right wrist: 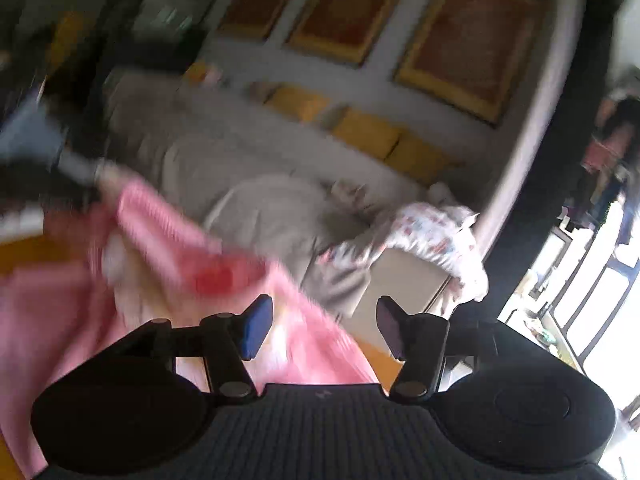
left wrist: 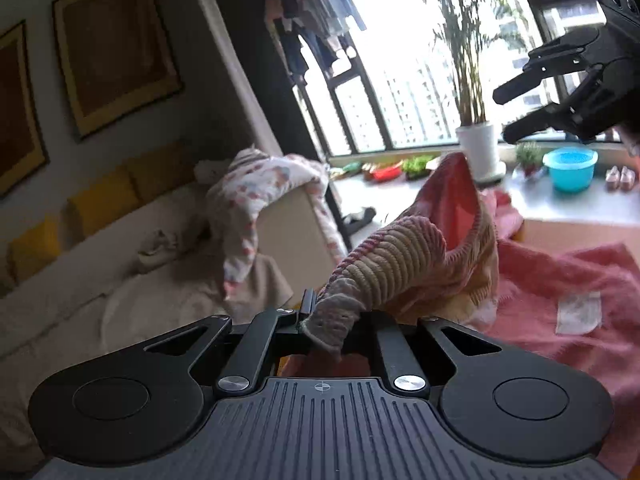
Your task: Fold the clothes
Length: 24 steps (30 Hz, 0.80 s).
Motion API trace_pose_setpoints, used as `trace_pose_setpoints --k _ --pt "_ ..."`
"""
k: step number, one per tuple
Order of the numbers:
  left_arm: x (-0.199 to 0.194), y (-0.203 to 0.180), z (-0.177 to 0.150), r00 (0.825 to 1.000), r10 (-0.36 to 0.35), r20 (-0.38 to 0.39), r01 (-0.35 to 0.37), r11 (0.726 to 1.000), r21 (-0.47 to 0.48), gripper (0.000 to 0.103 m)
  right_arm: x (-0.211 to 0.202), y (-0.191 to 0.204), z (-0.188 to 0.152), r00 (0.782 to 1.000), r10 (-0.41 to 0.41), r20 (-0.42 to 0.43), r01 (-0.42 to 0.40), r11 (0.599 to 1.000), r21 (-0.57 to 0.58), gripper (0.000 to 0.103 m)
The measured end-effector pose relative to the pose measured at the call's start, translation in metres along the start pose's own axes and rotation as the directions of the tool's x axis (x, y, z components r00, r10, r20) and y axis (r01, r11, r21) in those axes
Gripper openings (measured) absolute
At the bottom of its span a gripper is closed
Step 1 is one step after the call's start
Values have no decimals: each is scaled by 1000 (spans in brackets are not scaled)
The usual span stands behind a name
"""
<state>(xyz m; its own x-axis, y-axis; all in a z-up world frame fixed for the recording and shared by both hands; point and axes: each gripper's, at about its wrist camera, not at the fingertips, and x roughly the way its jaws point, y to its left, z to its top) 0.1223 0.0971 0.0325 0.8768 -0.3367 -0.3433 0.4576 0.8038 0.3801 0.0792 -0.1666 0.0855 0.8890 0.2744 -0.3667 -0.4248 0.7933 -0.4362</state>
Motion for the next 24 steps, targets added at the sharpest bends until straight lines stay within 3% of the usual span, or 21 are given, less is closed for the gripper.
trace_pose_setpoints --k 5,9,15,17,20,23,24 --pt "9 13 -9 999 -3 -44 3 1000 1 9 49 14 -4 989 97 -114 -116 978 -171 66" --pt "21 28 -20 997 -5 -75 4 1000 -15 9 107 21 -3 986 89 -139 -120 964 -238 67" --pt "62 60 -46 986 -6 -164 -10 995 -97 10 215 17 -13 975 45 -220 -70 992 -108 67" --pt "77 74 -55 979 -31 -202 -1 988 -155 12 241 9 -17 963 96 -252 -98 995 8 67" --pt "90 93 -64 968 -86 -236 28 971 -238 16 256 -8 -14 945 258 -199 -218 955 202 67" --pt "96 109 -72 957 -154 -246 69 944 -323 17 270 -13 -9 911 375 -175 -321 907 272 67" --pt "97 113 -75 955 -171 -244 78 934 -349 18 279 -14 -11 903 382 -199 -320 904 282 67"
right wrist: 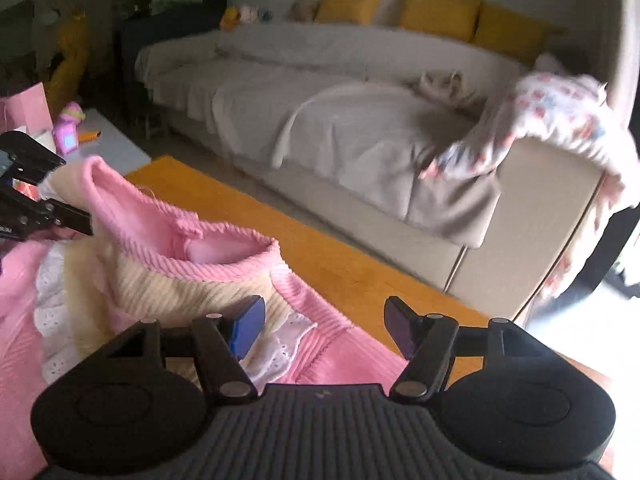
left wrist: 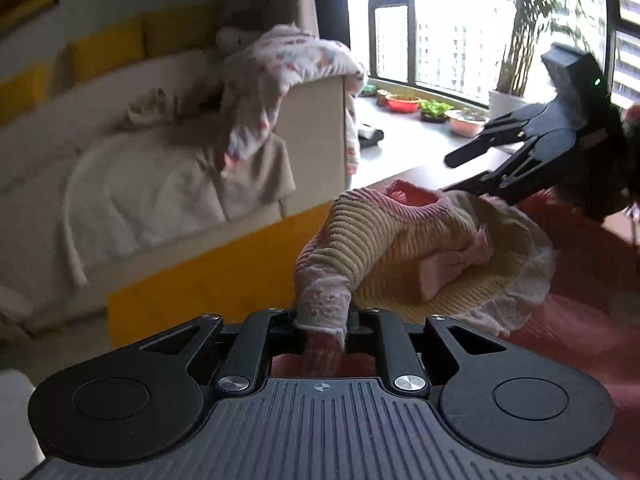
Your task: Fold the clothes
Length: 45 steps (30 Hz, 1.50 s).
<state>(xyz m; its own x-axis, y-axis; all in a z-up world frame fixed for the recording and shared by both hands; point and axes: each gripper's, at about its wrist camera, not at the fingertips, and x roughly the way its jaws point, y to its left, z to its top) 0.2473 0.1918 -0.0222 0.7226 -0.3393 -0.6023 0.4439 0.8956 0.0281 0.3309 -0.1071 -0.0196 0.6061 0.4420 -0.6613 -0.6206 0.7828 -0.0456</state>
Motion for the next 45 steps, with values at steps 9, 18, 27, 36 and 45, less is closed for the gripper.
trace_pose_setpoints --k 9,18,27,36,45 --pt "-7 28 -19 992 -126 -24 120 978 -169 37 -5 -13 -22 999 0 -36 4 994 107 22" --pt "-21 2 -4 999 36 14 -36 999 -37 6 -78 39 -34 961 -252 113 252 968 13 6" --pt "-186 -84 29 913 96 396 -149 983 104 6 -294 117 -26 776 -398 489 439 898 34 6" --pt "-353 -178 25 754 59 654 -237 954 187 6 -459 211 -58 549 -415 725 556 830 54 6" --pt "-320 -167 29 835 63 547 -150 982 115 6 -414 175 -57 658 -424 622 467 878 104 6"
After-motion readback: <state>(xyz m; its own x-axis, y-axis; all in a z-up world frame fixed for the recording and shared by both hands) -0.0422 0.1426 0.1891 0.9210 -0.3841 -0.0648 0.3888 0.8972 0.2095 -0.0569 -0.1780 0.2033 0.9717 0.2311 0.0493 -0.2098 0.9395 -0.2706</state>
